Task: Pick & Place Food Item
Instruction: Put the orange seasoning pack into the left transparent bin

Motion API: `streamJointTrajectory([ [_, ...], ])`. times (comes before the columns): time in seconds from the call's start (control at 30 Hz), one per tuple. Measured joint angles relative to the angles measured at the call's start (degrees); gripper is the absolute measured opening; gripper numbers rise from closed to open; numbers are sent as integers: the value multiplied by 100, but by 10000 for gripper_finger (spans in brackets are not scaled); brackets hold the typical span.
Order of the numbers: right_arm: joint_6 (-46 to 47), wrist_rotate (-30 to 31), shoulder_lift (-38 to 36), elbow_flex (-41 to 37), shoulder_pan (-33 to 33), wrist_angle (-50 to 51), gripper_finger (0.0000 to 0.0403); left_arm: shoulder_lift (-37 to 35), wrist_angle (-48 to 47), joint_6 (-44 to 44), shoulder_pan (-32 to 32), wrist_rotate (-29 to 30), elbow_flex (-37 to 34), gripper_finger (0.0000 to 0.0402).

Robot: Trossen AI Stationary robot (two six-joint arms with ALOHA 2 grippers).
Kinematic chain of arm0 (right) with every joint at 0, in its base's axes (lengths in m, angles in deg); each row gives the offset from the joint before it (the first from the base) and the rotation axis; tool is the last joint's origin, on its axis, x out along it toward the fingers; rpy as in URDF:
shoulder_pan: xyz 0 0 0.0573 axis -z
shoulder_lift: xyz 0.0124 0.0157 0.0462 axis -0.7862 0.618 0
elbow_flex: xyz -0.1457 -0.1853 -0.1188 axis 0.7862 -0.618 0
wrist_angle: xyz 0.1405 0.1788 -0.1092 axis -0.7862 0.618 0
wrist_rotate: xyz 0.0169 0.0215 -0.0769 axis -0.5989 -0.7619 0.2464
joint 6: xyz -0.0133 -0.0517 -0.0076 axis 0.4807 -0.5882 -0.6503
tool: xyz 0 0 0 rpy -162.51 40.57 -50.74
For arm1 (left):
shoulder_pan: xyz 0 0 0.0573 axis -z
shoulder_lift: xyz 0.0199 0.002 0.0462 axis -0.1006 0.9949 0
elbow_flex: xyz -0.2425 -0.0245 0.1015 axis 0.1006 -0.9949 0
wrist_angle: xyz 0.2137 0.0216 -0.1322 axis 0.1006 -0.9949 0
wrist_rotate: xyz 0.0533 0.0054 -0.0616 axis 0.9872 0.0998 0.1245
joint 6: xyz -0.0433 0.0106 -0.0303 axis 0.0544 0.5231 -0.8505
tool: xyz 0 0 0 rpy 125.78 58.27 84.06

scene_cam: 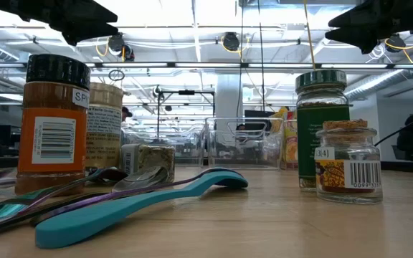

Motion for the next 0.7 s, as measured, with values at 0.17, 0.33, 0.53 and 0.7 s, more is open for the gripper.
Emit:
streamJointTrajectory([
  [0.17, 112, -4, 104, 0, 0, 33, 201, 0, -2, -7, 0, 0, 0, 234],
  [0.33, 73, -4, 239, 0, 0, 37, 201, 0, 0, -9, 0, 0, 0, 234],
  [0.53, 57, -6, 316, 0, 0, 39, 201, 0, 0, -9, 0, 0, 0, 234],
  [0.7, 56, -7, 316, 0, 0, 34, 201, 0, 0, -9, 0, 0, 0, 234],
])
